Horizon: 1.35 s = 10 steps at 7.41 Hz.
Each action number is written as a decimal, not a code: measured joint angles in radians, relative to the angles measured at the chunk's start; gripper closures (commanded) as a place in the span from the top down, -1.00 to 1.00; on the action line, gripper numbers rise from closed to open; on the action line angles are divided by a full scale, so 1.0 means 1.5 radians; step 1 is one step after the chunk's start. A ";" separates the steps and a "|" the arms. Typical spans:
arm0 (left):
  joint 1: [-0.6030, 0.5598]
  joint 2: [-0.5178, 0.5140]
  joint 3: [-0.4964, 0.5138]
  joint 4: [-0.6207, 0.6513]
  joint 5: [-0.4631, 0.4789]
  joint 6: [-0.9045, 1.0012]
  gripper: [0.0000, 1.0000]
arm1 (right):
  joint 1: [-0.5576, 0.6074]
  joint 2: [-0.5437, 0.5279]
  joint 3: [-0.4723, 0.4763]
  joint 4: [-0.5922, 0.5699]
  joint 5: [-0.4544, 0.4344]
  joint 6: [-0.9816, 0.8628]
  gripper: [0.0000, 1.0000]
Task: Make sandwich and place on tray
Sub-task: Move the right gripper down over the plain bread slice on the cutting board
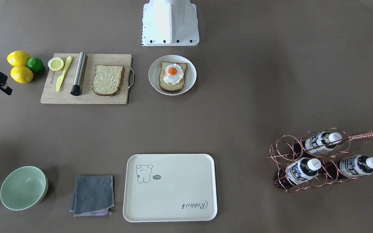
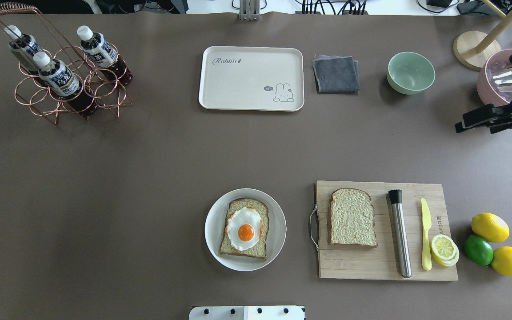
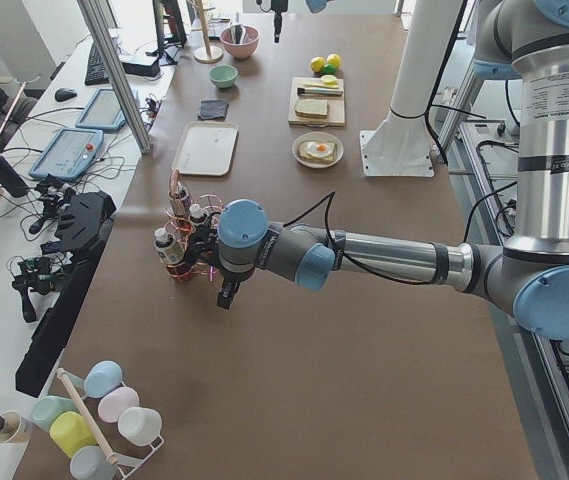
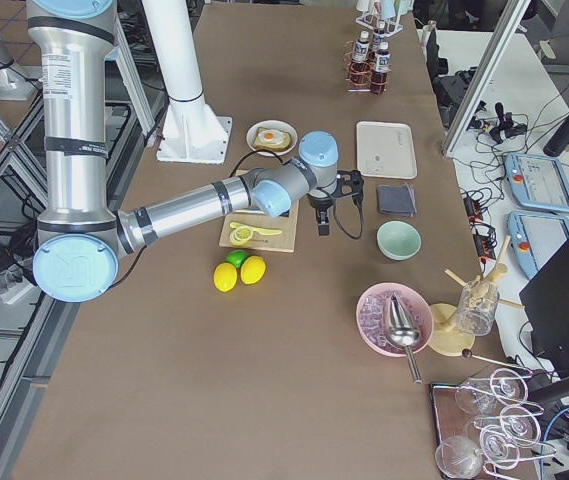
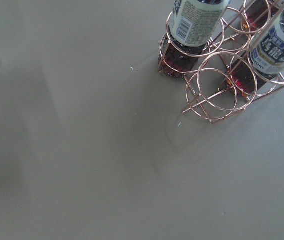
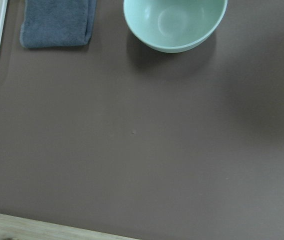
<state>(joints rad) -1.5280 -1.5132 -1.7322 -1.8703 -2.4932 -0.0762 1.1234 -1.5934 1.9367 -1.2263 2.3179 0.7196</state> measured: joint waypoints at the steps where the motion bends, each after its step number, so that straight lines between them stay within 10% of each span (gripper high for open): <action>1: 0.000 0.007 -0.003 -0.004 0.000 -0.018 0.96 | -0.060 0.010 0.022 0.018 -0.040 0.087 0.97; 5: 0.001 0.018 -0.010 -0.035 -0.001 -0.093 0.96 | -0.323 0.084 0.056 0.025 -0.249 0.373 0.91; 10: 0.001 0.019 -0.008 -0.044 0.000 -0.097 0.96 | -0.429 0.043 0.051 0.029 -0.358 0.415 0.70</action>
<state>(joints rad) -1.5263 -1.4850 -1.7437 -1.9371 -2.4937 -0.2216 0.4801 -1.5286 2.0130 -1.1827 1.7812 1.3427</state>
